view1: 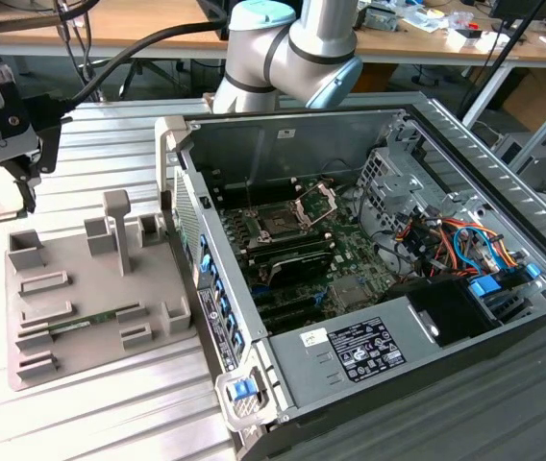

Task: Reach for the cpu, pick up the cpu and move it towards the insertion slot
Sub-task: 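Pick up the cpu and move it towards the insertion slot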

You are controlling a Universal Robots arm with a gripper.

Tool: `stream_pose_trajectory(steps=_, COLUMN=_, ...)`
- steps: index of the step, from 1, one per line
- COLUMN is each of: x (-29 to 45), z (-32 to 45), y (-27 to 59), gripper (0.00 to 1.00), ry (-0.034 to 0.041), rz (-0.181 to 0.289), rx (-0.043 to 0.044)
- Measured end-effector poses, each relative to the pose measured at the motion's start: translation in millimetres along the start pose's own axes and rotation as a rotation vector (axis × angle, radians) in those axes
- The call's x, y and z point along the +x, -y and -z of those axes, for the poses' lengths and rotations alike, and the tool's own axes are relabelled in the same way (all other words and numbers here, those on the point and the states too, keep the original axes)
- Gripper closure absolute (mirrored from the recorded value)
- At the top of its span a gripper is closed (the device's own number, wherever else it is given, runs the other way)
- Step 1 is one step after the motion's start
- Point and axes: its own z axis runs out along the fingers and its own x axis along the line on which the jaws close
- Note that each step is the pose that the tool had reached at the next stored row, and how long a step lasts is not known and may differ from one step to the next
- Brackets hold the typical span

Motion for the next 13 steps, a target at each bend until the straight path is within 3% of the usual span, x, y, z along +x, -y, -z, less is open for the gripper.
stream_pose_trajectory(steps=13, x=0.0, z=3.7, y=-0.1, gripper=0.45, ry=0.0, rz=0.0, rx=0.0)
